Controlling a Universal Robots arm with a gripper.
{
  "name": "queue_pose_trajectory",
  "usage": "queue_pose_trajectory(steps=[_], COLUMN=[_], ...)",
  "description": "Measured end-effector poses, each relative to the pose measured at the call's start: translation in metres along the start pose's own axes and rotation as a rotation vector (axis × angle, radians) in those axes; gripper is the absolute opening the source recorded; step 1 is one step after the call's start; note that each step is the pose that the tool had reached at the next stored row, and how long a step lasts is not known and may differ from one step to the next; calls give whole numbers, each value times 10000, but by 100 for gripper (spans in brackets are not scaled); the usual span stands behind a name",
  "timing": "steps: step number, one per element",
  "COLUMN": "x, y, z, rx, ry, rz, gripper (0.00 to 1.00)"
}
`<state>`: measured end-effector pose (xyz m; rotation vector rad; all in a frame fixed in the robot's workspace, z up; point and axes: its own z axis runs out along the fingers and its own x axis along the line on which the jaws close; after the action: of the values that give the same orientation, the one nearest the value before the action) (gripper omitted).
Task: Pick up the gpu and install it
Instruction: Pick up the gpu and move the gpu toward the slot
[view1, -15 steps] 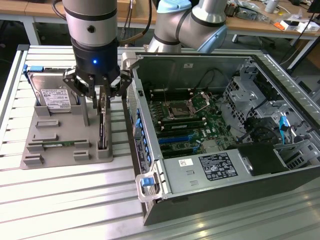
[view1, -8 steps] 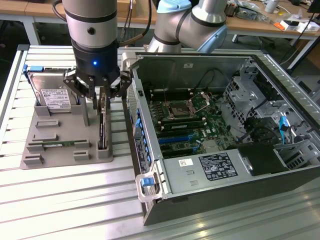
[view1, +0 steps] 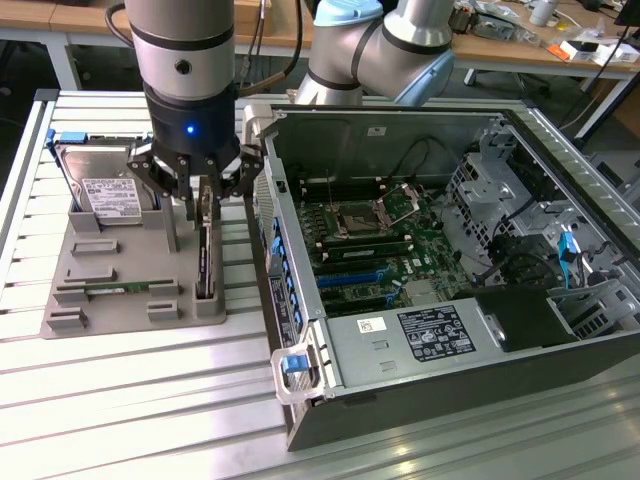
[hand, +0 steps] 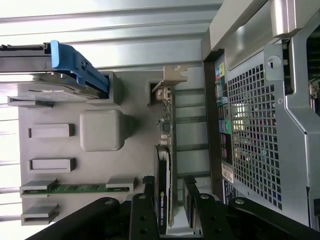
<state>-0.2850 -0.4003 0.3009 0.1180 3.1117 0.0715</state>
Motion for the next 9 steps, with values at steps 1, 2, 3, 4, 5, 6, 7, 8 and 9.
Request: queue_pose_trajectory(steps=[1, 2, 3, 4, 5, 6, 7, 8, 9], x=[0, 0, 0, 0, 1, 1, 2, 2, 2], y=[0, 0, -1, -1, -2, -3, -4, -5, -6], z=[2, 5, 11, 17, 29, 46, 61, 70, 75], rx=[1, 1, 1, 0, 0, 0, 1, 2, 1], ry=[1, 1, 0, 0, 0, 1, 1, 2, 1], rz=[0, 0, 0, 1, -1, 1, 0, 0, 0], gripper=[36, 36, 36, 36, 36, 36, 36, 36, 36])
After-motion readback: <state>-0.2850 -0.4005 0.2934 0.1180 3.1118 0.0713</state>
